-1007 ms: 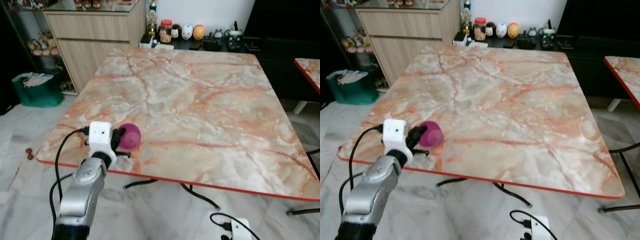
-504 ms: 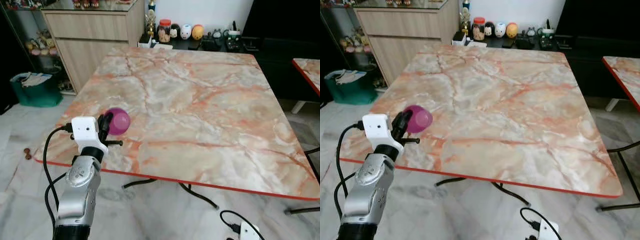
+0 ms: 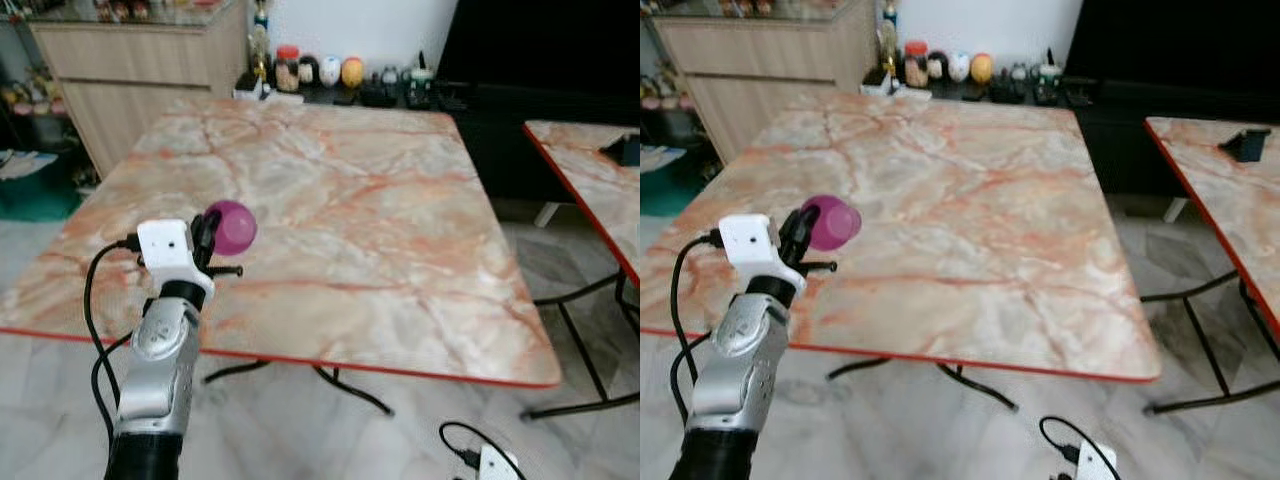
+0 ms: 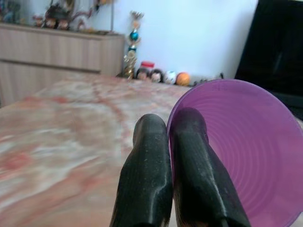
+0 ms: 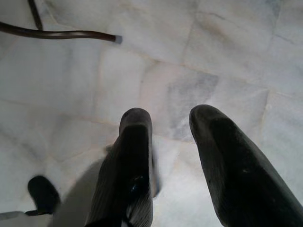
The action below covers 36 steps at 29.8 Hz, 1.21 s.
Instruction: Setting the table
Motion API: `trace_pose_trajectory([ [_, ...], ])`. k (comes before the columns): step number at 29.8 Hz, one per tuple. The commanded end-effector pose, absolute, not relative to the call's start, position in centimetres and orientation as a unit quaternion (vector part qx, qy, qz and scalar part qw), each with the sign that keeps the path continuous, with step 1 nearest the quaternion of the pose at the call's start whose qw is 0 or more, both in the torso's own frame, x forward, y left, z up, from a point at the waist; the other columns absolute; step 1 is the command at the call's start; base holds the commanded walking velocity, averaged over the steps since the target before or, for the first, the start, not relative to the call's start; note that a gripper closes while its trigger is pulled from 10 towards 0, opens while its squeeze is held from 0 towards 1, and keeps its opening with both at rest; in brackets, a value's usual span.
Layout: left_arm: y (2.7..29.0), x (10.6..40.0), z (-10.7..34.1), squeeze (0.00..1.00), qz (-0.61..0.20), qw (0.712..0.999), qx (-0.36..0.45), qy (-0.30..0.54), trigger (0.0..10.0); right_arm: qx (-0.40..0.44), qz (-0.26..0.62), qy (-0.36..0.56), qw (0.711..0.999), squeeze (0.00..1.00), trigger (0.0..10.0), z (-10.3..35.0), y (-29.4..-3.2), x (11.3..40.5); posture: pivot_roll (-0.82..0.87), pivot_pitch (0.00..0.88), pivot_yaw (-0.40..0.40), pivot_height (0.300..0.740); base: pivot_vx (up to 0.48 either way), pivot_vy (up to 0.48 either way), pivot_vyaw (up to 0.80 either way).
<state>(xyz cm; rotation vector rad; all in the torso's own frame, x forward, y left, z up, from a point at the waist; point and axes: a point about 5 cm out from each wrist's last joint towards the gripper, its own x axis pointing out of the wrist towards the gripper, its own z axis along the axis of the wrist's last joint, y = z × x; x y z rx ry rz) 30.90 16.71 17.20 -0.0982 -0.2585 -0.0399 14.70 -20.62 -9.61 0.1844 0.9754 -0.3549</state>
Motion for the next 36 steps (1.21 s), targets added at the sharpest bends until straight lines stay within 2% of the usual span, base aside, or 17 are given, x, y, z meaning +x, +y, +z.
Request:
trace_pose_trajectory([
  [1, 15.87, 31.01, 17.38, 0.00, -0.032, 0.989, -0.056, -0.135, 10.0, 0.083, -0.178, 0.466, 0.863, 0.00, 10.0, -9.58, -21.34, 14.43, 0.04, 0.000, -0.043, 0.740, 0.000, -0.480, 0.00],
  [36, 15.41, 31.48, 17.05, 0.00, -0.049, 0.988, -0.061, -0.133, 10.0, 0.066, -0.154, 0.469, 0.867, 0.00, 10.0, -9.66, -21.19, 14.20, 0.02, 0.000, -0.033, 0.740, 0.000, -0.480, 0.06],
])
